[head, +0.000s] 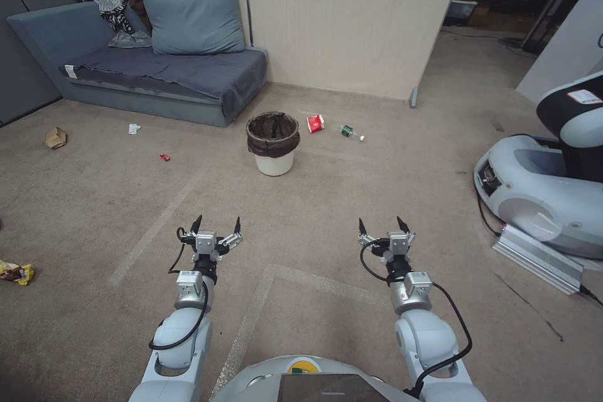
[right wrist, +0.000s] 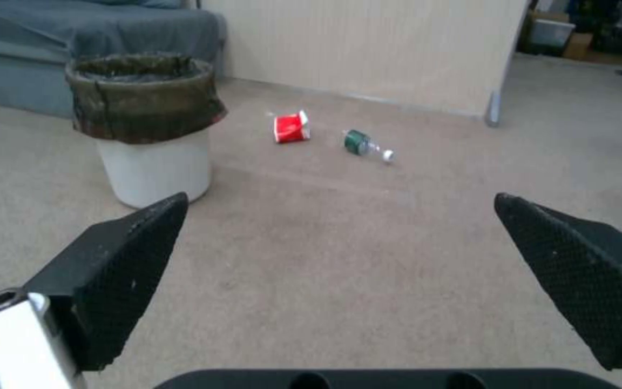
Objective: Pick up the trash bin, then pick up the garbage from the floor and place it into the trash bin.
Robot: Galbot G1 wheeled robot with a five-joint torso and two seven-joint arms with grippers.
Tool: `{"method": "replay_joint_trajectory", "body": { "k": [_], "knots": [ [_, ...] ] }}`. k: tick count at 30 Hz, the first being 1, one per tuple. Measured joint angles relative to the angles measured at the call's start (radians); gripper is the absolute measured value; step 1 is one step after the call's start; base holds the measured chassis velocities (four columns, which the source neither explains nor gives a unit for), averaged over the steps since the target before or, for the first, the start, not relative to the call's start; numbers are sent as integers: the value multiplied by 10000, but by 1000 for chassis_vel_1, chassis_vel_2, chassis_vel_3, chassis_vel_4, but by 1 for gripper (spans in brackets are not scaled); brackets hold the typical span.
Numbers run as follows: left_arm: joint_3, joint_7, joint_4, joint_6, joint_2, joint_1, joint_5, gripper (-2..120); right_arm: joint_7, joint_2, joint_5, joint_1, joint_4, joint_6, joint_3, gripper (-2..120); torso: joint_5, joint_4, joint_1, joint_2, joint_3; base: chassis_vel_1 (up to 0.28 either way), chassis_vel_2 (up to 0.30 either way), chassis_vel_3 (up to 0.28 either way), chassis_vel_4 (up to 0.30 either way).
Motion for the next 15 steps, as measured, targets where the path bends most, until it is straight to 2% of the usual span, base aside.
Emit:
{"method": "replay_joint_trajectory", "body": {
  "k": [2,4,5,7,8,10,15],
  "knots": [
    [10,-37,-86,79,16,14,12,100,0,34,-63,-43,90,17,22,100,1,2,0,-1,1,0,0,0,0],
    [89,-357,-875,703,159,124,139,100,11,363,-601,-420,899,252,199,100,1,-2,0,0,0,0,0,0,0],
    [89,-357,-875,703,159,124,139,100,11,363,-601,-420,899,252,199,100,1,-2,0,0,0,0,0,0,0],
    [191,-767,-1839,1503,337,283,306,100,35,791,-1312,-930,1931,553,447,100,-1,-1,0,0,0,0,0,0,0],
    [191,-767,-1839,1503,337,283,306,100,35,791,-1312,-930,1931,553,447,100,-1,-1,0,0,0,0,0,0,0],
    [329,-1175,-2843,2318,518,450,411,100,56,1046,-1731,-1222,2554,756,593,100,-1,-1,0,0,-1,0,0,0,0],
    [447,-1278,-3082,2602,557,549,375,100,58,1077,-1783,-1260,2614,774,606,100,1,1,0,0,0,0,0,0,0]
  ]
}}
